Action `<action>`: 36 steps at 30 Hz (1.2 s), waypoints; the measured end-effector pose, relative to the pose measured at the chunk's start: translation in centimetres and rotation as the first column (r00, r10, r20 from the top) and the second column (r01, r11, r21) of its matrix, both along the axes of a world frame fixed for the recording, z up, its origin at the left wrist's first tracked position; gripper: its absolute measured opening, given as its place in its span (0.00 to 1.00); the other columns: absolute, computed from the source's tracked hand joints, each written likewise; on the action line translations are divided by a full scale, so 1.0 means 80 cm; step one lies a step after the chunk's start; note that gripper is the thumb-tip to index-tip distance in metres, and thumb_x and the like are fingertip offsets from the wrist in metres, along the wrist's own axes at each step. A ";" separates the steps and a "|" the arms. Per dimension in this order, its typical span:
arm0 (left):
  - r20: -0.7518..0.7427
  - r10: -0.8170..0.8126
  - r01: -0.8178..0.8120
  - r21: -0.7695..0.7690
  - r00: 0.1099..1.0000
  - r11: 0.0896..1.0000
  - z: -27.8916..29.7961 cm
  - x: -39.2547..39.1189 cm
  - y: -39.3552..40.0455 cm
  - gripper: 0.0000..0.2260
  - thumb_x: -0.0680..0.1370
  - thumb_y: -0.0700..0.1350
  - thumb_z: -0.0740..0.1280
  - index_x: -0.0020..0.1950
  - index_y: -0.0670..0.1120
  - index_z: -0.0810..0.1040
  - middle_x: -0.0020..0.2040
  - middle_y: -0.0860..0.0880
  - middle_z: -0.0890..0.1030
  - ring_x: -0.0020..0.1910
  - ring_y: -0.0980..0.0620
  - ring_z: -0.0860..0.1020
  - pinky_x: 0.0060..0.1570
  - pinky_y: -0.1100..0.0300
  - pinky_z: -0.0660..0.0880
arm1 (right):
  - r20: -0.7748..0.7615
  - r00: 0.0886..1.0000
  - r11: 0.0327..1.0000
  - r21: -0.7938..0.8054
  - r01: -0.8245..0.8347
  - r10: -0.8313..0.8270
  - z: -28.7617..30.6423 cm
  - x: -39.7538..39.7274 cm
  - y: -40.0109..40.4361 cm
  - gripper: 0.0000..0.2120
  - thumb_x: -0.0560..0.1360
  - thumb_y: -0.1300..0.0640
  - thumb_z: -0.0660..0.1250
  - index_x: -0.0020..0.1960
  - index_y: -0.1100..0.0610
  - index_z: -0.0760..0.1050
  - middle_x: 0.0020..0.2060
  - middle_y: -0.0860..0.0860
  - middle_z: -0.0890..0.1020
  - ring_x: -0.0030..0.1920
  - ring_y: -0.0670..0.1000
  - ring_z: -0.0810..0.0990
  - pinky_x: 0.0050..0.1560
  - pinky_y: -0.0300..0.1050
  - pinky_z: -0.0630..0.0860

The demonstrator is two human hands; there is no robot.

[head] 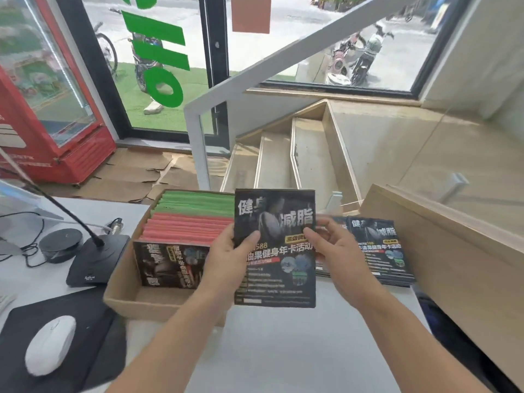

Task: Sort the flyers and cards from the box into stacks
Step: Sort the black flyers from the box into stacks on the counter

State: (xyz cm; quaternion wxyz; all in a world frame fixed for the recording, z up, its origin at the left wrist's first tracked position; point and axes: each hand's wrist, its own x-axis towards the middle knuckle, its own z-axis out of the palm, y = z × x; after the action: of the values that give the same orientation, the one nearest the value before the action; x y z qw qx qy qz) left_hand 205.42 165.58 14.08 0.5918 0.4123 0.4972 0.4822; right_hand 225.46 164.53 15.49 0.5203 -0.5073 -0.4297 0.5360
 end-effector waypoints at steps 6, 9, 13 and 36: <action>-0.169 -0.009 0.017 0.048 0.986 0.999 -0.068 0.079 -0.020 0.07 0.78 0.48 0.70 0.54 0.57 0.79 0.52 0.54 0.85 0.55 0.52 0.82 0.61 0.41 0.76 | 0.414 0.908 0.998 0.035 0.054 -0.063 -0.058 0.072 -0.040 0.07 0.82 0.61 0.65 0.53 0.50 0.77 0.47 0.46 0.85 0.50 0.47 0.83 0.50 0.45 0.80; -0.239 -0.043 0.065 0.087 0.970 0.994 -0.089 0.100 -0.037 0.08 0.78 0.47 0.69 0.56 0.57 0.78 0.52 0.54 0.85 0.57 0.51 0.81 0.63 0.43 0.75 | 0.477 0.873 0.995 0.063 0.081 -0.102 -0.077 0.098 -0.065 0.06 0.82 0.59 0.65 0.49 0.49 0.78 0.45 0.42 0.85 0.48 0.43 0.81 0.46 0.36 0.74; -0.280 -0.125 0.154 0.085 0.952 0.984 -0.100 0.115 -0.052 0.08 0.83 0.43 0.66 0.61 0.51 0.77 0.55 0.54 0.85 0.59 0.54 0.80 0.62 0.49 0.75 | 0.489 0.864 0.992 0.039 0.117 -0.121 -0.089 0.118 -0.084 0.06 0.82 0.58 0.65 0.48 0.51 0.77 0.45 0.41 0.85 0.49 0.42 0.81 0.43 0.31 0.72; -0.442 0.049 -0.038 0.034 0.896 0.999 -0.114 0.156 0.025 0.29 0.81 0.36 0.67 0.78 0.54 0.63 0.62 0.52 0.77 0.49 0.57 0.79 0.34 0.72 0.76 | 0.547 0.823 0.965 -0.096 0.245 -0.154 -0.114 0.131 -0.011 0.20 0.82 0.62 0.65 0.70 0.45 0.73 0.49 0.43 0.82 0.48 0.45 0.83 0.39 0.39 0.82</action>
State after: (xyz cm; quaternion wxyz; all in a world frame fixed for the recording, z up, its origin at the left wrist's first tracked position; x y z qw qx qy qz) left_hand 217.91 167.58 4.95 0.4472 0.5070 0.6220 0.3950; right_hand 235.92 163.67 6.38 0.3902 -0.7191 -0.4569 0.3491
